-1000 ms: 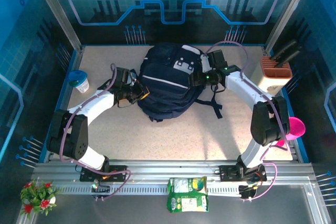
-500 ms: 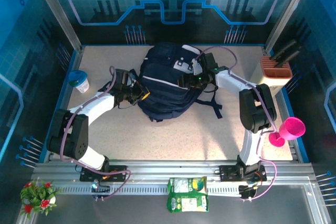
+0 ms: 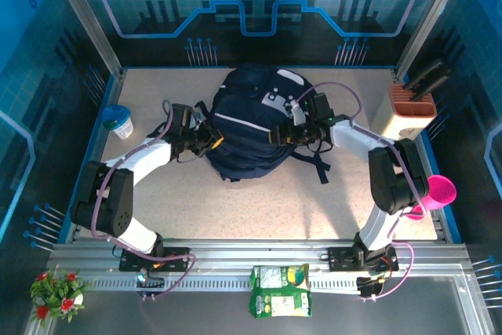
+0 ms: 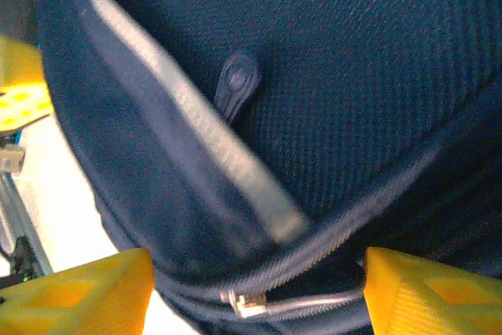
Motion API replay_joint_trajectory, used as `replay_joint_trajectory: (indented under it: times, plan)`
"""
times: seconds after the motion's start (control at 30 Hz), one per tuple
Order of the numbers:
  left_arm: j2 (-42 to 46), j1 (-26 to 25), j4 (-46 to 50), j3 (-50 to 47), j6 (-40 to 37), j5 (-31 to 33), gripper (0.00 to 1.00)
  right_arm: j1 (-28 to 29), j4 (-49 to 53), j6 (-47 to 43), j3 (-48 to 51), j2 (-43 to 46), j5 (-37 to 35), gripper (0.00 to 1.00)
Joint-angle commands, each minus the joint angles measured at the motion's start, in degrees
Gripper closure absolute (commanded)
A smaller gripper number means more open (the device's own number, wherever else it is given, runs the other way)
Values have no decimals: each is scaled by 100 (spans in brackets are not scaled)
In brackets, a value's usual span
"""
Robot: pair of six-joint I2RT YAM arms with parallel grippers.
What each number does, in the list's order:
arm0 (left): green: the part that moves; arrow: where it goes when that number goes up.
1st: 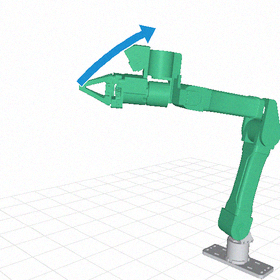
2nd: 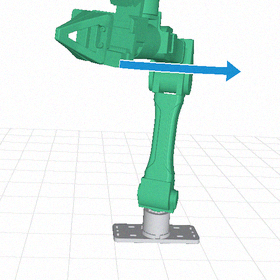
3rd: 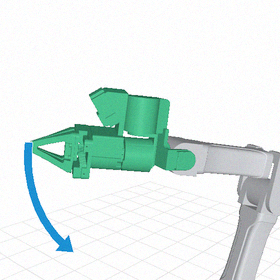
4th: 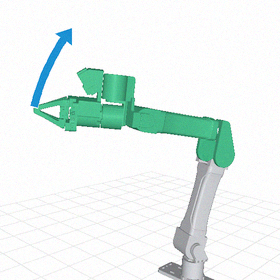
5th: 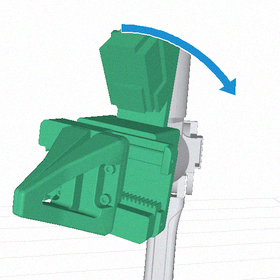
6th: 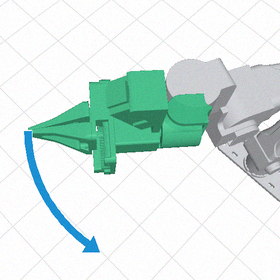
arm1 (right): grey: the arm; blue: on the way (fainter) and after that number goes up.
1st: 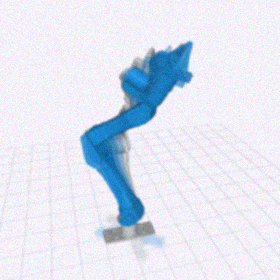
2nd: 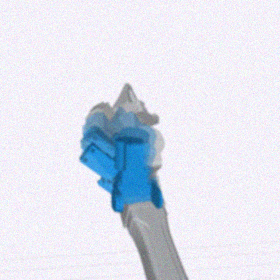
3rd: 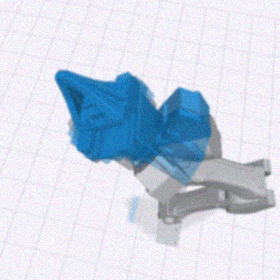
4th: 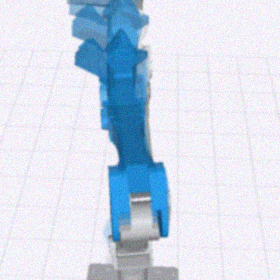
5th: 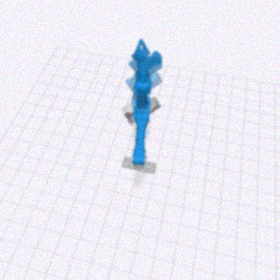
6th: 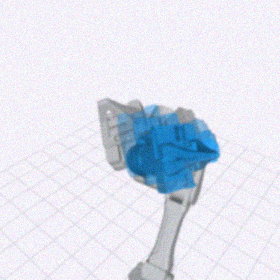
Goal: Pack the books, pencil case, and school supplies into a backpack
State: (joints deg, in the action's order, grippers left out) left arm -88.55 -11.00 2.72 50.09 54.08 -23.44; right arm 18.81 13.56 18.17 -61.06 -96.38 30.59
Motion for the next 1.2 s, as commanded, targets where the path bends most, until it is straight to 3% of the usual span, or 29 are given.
replay_joint_trajectory:
  times: [0.0,0.27,0.4,0.9,1.17]
  plan:
    - [-23,28,-362,107,15,-153,100,96,-200,-232,290,323,448,30]
    - [18,37,-292,159,-16,-204,100,35,-116,-781,559,670,-460,31]
    - [24,37,-276,186,-30,-209,100,43,-565,-1004,708,734,-77,35]
    - [21,37,-358,125,40,-284,100,336,-661,-1313,647,166,-387,39]
    - [-13,37,-407,160,82,-334,100,515,-274,-1347,497,69,-1030,77]
